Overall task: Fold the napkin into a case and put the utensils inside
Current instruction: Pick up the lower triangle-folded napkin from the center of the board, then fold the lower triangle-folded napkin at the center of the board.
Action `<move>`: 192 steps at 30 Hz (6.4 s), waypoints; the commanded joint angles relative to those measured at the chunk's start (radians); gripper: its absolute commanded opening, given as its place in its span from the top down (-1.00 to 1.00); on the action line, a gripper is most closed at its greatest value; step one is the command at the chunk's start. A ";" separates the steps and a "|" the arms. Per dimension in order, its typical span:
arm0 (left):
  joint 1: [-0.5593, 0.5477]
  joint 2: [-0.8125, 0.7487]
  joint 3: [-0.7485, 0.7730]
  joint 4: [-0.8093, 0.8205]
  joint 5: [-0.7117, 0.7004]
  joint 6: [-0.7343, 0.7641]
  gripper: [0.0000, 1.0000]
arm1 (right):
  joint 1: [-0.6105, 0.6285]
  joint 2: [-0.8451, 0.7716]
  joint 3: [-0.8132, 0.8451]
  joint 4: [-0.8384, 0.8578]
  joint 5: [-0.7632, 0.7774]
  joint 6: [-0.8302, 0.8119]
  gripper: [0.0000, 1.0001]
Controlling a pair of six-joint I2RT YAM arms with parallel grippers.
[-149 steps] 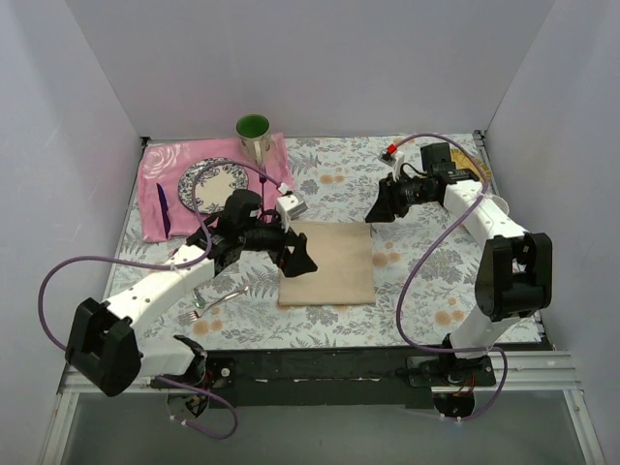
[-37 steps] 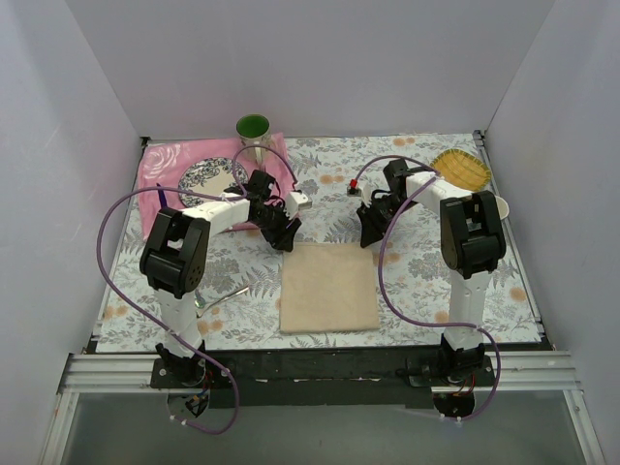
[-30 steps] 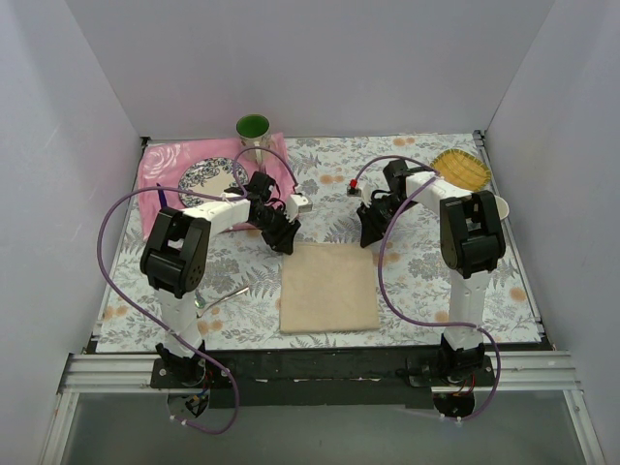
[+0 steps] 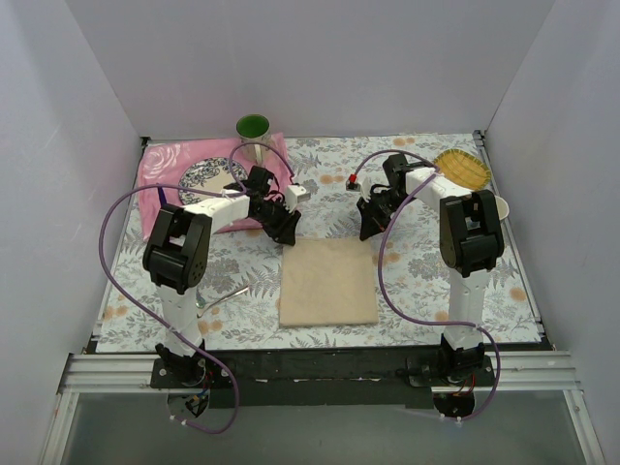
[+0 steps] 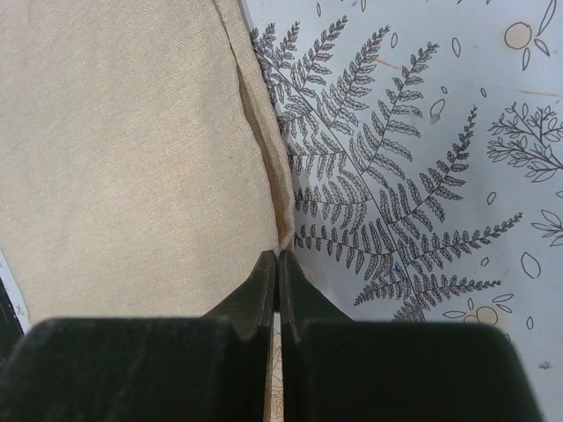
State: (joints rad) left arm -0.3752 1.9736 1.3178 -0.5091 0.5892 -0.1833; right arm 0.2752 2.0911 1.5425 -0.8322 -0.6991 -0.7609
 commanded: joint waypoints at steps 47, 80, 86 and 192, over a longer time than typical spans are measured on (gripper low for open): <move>-0.007 -0.370 -0.228 -0.002 0.153 0.301 1.00 | 0.024 -0.223 -0.105 -0.113 -0.080 -0.110 0.97; -0.192 -0.487 -0.448 -0.008 0.041 0.357 1.00 | 0.105 -0.333 -0.404 -0.053 -0.036 -0.172 0.93; -0.197 -0.496 -0.442 -0.016 0.032 0.360 0.54 | 0.105 -0.344 -0.366 -0.139 -0.068 -0.215 0.11; -0.169 -0.763 -0.643 0.208 0.009 0.177 0.01 | 0.167 -0.413 -0.446 -0.015 0.029 -0.084 0.97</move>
State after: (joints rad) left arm -0.5362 1.2449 0.7300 -0.3748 0.5880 -0.0151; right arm 0.4389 1.7077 1.1164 -0.8761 -0.6617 -0.8383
